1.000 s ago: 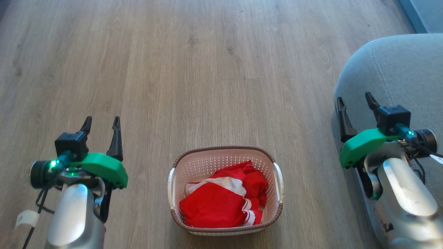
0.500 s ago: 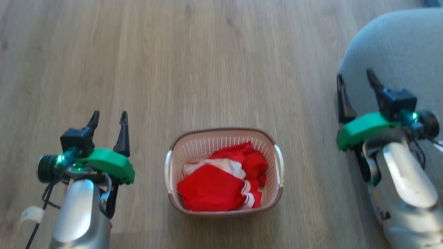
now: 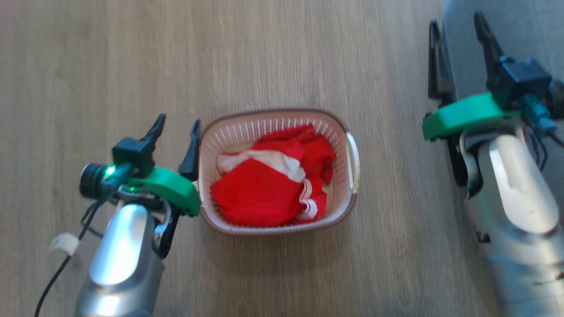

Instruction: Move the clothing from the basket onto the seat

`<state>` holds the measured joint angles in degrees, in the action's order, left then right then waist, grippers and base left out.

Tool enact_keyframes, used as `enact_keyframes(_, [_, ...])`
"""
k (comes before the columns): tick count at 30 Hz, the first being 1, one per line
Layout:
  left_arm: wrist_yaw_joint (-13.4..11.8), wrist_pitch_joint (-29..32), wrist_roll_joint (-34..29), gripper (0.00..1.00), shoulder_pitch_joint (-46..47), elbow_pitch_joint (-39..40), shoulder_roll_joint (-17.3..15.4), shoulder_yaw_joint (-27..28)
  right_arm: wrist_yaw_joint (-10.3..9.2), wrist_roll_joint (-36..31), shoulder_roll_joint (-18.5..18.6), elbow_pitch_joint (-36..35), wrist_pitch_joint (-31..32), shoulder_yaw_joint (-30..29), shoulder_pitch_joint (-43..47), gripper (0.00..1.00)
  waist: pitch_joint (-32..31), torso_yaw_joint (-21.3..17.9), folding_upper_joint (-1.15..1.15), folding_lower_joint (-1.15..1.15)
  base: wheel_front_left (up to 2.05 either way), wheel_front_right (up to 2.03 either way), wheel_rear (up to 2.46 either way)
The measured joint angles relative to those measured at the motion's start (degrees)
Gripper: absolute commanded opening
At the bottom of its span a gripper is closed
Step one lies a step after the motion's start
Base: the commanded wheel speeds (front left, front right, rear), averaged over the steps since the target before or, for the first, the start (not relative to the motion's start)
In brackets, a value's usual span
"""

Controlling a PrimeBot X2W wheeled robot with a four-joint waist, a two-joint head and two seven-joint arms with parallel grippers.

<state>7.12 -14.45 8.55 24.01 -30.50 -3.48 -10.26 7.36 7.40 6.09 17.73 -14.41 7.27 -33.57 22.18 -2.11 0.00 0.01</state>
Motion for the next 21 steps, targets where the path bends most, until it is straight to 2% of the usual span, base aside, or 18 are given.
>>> enact_keyframes(13, [0.00,-0.01,1.65,1.00,7.49,-2.33,-2.16,-12.51,0.00,-1.89,-2.00,-3.16,-0.31,2.90,-8.09,1.00,13.46,-3.72,0.00,0.00,0.00,0.00,0.00])
enact_keyframes(21, [0.00,-0.09,0.08,1.00,14.45,-7.43,-4.09,-24.84,0.00,-1.79,-2.08,-4.33,-0.31,4.85,-10.96,1.00,19.15,-6.64,0.00,0.00,0.00,0.00,0.00])
